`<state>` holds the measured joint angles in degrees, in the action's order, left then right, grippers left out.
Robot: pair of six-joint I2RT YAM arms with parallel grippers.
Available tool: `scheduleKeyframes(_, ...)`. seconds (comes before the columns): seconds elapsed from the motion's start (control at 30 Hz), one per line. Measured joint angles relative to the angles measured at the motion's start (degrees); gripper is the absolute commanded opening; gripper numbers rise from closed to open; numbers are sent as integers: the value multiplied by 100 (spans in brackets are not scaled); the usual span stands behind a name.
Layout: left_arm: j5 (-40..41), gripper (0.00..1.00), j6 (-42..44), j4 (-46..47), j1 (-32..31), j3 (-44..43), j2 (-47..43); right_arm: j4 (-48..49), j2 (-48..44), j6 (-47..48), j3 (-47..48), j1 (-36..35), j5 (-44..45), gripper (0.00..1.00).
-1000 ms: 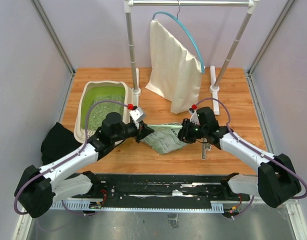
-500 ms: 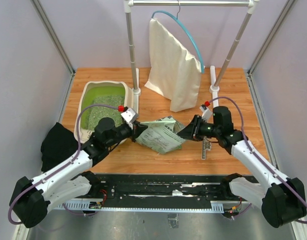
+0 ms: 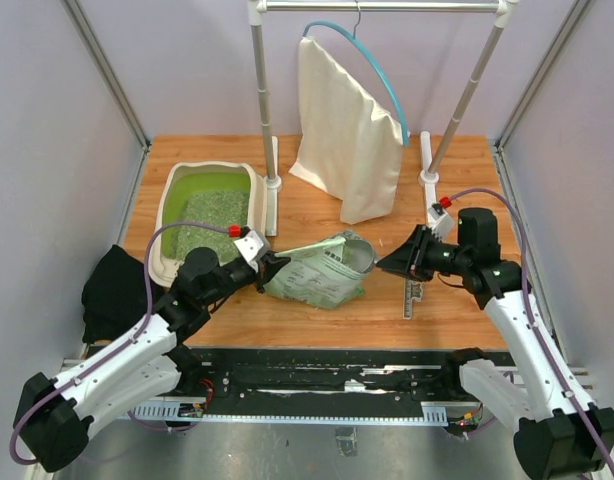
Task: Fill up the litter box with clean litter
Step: 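Scoop the cat litter from the cat litter bag.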
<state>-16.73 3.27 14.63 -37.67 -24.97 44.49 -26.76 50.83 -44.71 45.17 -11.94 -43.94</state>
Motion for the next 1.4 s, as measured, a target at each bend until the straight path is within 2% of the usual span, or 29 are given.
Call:
scheduleKeyframes(0.27,-76,0,188,92,-4,299,-481,-968,-225,352,227,734,-461,1)
scheduleKeyframes(0.47,-212,1,254,157,-7,387,-577,-1344,-402,529,295,1019,-686,1)
scheduleKeyframes(0.63,-254,1,297,162,-7,387,-555,-1587,-470,669,505,1071,-686,1)
scheduleKeyframes(0.83,-249,1,402,199,-7,361,-490,-2218,-302,1303,1158,1071,-433,1)
scheduleKeyframes(1.07,-289,0,511,13,-11,315,-562,-2828,-103,2022,1388,1071,-323,1)
scheduleKeyframes(1.2,-286,1,573,-109,-11,289,-625,-2846,-109,2087,1384,1071,-479,1)
scheduleKeyframes(1.4,-267,1,575,-153,-11,284,-651,-2238,-372,1561,778,1187,-1060,1)
